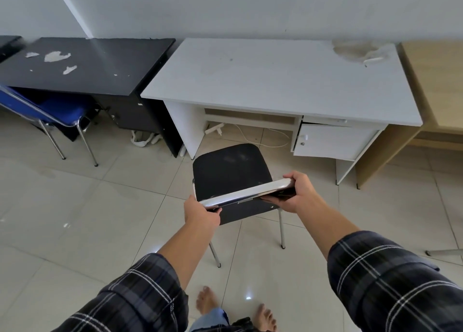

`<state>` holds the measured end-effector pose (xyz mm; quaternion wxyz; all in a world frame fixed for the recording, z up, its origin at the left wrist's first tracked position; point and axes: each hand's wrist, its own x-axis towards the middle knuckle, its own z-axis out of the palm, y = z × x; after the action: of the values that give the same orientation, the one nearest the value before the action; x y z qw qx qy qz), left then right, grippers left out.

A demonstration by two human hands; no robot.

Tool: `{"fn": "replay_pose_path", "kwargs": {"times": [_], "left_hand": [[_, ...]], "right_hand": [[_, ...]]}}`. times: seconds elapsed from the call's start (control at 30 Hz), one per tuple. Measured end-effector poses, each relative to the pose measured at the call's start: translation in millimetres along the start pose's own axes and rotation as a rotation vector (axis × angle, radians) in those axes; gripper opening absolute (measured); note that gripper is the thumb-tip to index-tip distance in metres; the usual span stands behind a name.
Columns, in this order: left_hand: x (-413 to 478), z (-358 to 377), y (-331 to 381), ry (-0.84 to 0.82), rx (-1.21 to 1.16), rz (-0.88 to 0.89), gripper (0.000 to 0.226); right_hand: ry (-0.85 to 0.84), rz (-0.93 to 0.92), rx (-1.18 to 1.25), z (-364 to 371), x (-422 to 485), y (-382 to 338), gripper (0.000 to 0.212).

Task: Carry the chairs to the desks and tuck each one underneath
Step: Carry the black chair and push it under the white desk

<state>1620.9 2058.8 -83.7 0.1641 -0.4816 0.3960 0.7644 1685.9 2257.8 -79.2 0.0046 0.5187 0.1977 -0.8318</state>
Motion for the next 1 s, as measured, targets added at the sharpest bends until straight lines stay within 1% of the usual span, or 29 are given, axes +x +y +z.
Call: {"fn": "replay_pose_path", "kwargs": {"times": [0.1, 0.27, 0.5, 0.67, 0.8, 1.0], "left_hand": [[3.5, 3.8, 1.9, 0.025, 0.001, 0.008, 0.038], [14.8, 19.0, 18.2, 0.038, 0.021, 0.013, 0.03], [52.5, 73.3, 57.9, 0.03, 0.103, 0.032, 0.035], [85.9, 129.5, 98.9, -0.005, 0.138, 0.034, 0.038], [111.9, 178.5, 143.4, 0.001, 0.192, 0.037, 0.038], [154.6, 237.8, 207.2, 0.005, 0.26, 0.045, 0.02]], "right_hand": [[0.002, -0.027, 0.002, 2.6, 2.2, -0.2, 0.034], [-0.01, -0.055, 0.017, 17.2, 9.1, -1.6, 0.037], [-0.018, -0.066, 0.069, 64.8, 38.6, -17.6, 0.044], [-0.002, -0.093, 0.123, 113.6, 73.4, -36.1, 0.041], [-0.001, -0.088, 0.195, 166.2, 104.5, -47.3, 0.03], [-0.002, -0.076, 0.296, 241.4, 144.4, -51.2, 0.021]]}}
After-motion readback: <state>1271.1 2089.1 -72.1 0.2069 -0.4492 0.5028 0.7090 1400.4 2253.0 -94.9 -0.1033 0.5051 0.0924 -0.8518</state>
